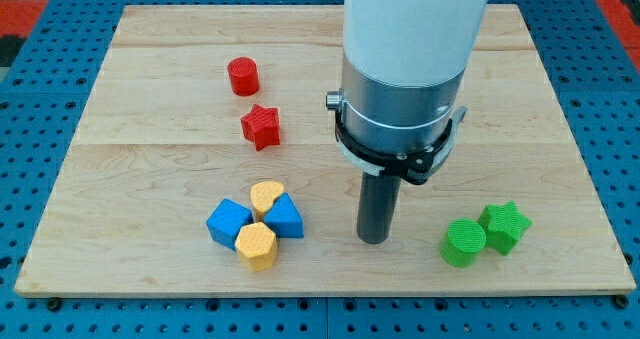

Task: Push the red blocks towards the left center of thee board

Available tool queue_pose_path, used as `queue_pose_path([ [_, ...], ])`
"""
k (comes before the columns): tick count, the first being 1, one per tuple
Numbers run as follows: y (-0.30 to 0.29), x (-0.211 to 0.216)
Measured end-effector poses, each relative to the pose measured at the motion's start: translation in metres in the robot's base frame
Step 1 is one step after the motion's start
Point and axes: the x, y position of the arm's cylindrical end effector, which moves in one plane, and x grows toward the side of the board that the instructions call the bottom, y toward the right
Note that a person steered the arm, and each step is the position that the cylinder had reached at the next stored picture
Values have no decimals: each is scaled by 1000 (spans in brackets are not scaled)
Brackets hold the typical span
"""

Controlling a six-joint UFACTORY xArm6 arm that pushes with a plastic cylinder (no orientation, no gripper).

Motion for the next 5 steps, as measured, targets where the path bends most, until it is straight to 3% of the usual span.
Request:
queue_pose_path([
  [1, 21, -28],
  [2, 2, -50],
  [3, -61, -60],
  [5, -116, -117],
])
